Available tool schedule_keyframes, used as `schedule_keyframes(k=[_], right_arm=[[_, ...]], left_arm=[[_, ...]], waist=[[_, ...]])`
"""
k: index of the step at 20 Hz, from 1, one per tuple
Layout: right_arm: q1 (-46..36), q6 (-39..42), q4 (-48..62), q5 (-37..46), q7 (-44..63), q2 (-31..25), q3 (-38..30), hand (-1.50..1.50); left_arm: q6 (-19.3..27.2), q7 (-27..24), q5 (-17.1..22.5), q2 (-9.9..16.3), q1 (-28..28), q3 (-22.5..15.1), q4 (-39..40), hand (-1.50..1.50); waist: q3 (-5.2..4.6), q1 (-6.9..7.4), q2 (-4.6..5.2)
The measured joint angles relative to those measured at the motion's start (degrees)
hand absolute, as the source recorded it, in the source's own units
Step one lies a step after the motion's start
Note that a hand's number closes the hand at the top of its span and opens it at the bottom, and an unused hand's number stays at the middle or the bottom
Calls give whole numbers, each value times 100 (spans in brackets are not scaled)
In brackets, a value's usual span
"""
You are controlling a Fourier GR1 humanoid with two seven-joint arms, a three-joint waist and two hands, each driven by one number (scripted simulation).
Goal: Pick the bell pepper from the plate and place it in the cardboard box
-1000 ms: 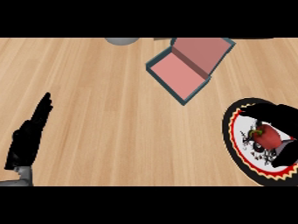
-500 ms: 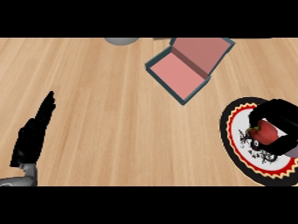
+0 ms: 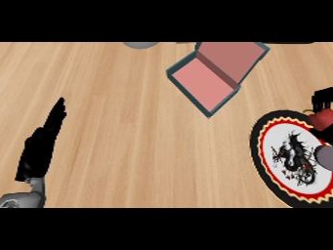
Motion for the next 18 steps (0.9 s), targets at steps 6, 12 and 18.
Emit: schedule_keyframes(k=[6,12,18], right_arm=[[-679,-351,515,88,475,-106,-248,150],[-992,-73,291,-617,138,-98,-668,150],[-1501,758,-229,-1685,-204,102,-1099,150]], left_arm=[[7,-30,-67,-37,243,-27,-150,0],[-46,-29,-34,-10,388,43,-264,0],[-93,-49,-4,43,414,116,-248,0]], waist=[[-1,-47,-30],[-3,-109,-60],[-7,-160,-85]])
